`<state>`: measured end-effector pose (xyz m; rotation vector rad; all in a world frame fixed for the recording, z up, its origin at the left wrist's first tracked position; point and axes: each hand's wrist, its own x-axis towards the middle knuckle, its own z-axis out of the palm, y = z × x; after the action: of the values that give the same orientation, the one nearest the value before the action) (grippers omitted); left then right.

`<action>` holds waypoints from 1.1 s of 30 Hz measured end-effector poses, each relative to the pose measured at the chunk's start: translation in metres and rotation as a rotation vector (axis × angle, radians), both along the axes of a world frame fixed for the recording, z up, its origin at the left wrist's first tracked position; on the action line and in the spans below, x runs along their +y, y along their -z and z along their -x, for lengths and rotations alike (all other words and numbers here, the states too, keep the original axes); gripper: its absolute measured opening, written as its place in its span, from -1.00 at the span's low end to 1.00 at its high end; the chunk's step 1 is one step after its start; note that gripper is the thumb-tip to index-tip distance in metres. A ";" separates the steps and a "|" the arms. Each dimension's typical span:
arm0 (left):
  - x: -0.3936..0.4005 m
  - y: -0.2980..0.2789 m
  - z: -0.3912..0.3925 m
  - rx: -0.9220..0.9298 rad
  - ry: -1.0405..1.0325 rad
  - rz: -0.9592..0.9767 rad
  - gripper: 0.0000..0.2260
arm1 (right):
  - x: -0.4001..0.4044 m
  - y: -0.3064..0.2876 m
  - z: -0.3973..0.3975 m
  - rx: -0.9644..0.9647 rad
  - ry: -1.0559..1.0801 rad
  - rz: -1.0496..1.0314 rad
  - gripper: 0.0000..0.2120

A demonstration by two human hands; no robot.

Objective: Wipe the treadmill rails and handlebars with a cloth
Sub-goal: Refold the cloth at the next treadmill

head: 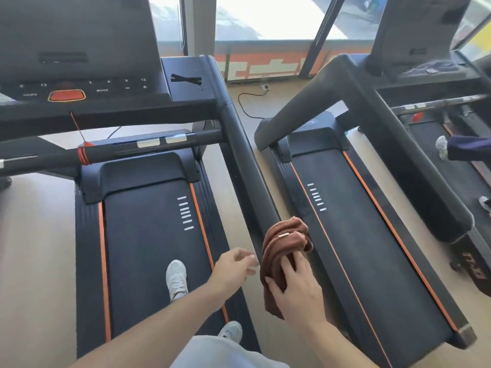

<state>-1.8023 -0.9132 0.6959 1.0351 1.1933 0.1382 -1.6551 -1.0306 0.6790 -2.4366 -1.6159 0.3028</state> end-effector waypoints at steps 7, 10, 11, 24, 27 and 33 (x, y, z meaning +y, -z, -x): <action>0.046 0.007 0.012 0.026 -0.107 -0.003 -0.89 | 0.068 0.000 0.005 -0.310 -0.286 0.101 -0.36; 0.070 0.009 0.021 0.050 -0.158 0.007 -0.90 | 0.117 0.000 0.000 -0.340 -0.345 0.100 -0.37; 0.080 0.009 0.024 0.056 -0.169 0.009 -0.89 | 0.135 -0.001 0.000 -0.336 -0.350 0.103 -0.33; 0.213 0.016 0.071 0.142 -0.203 0.010 -0.90 | 0.402 -0.026 -0.040 0.153 -0.198 0.087 -0.45; 0.228 0.024 0.085 0.171 -0.203 0.024 -0.91 | 0.439 -0.027 -0.047 0.266 -0.168 0.079 -0.46; 0.244 0.028 0.095 0.197 -0.178 -0.001 -0.92 | 0.468 -0.031 -0.054 0.681 0.256 0.001 -0.54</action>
<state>-1.8973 -0.6687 0.6675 0.9589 1.4647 0.1796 -1.6015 -0.5622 0.7102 -2.1486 -0.9989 0.9557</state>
